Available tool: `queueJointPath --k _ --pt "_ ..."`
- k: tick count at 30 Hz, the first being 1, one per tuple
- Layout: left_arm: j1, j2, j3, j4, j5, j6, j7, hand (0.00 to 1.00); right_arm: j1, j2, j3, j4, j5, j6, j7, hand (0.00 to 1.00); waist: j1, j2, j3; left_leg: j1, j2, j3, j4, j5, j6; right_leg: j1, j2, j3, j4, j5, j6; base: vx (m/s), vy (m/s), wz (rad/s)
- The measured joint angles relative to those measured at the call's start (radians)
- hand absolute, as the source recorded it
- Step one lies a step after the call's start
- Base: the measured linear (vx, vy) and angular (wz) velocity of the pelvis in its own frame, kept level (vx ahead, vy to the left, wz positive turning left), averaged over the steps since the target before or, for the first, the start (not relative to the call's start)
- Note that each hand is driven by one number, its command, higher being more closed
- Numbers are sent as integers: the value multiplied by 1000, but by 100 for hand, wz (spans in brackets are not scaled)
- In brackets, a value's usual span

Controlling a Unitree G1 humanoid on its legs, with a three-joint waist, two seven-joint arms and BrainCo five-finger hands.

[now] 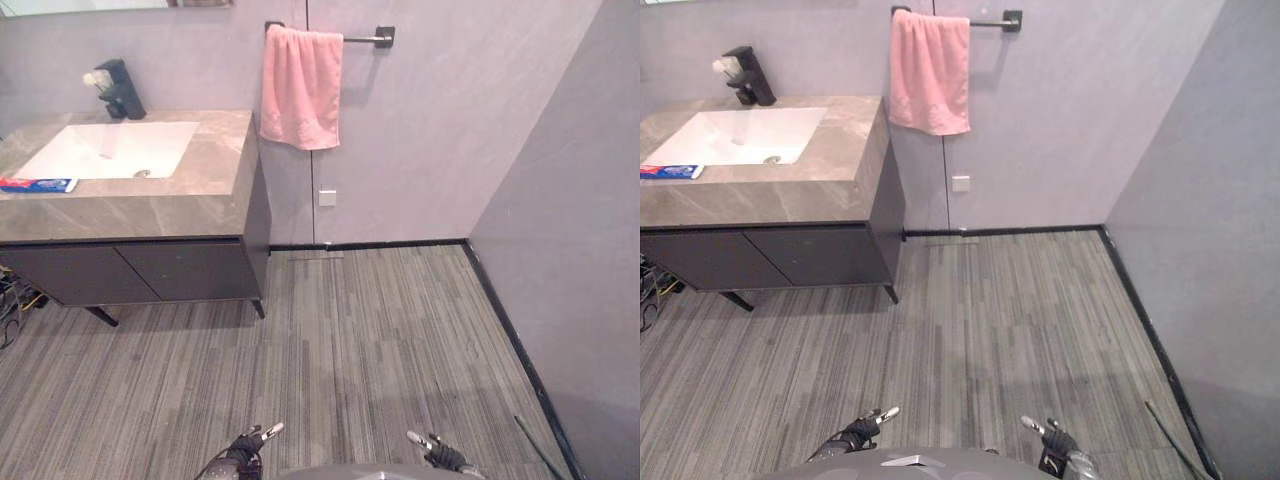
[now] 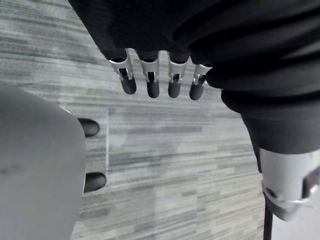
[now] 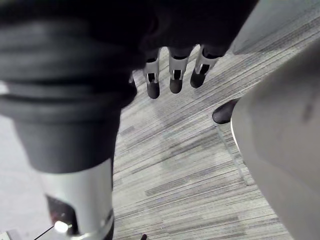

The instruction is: Organize washtable

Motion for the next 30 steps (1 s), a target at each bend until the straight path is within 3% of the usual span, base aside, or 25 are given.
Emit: queueJointPath --k 12,17,18,30 --pt "-7 -8 35 26 26 -1 -10 0 2 10 -31 -7 2 -2 6 0 -8 -3 7 21 0 16 -67 10 -16 -12 -1 -1 18 -27 12 -15 8 -3" --pt "-7 -9 34 28 26 0 -13 0 0 11 -36 -7 0 -2 3 0 -8 -4 9 38 -3 14 -57 16 -2 2 -3 -3 18 -30 7 147 2 1" --pt "-6 -13 34 29 26 5 -32 0 -1 11 -23 -7 0 -2 4 0 -9 1 15 53 -2 17 0 -32 5 28 -4 -2 46 -61 3 82 13 -3" --pt "-6 -15 35 30 28 6 -32 0 -1 10 -16 -6 0 -1 5 0 -8 -3 13 51 -1 26 -8 -32 5 13 -2 1 50 -67 6 15 2 -2"
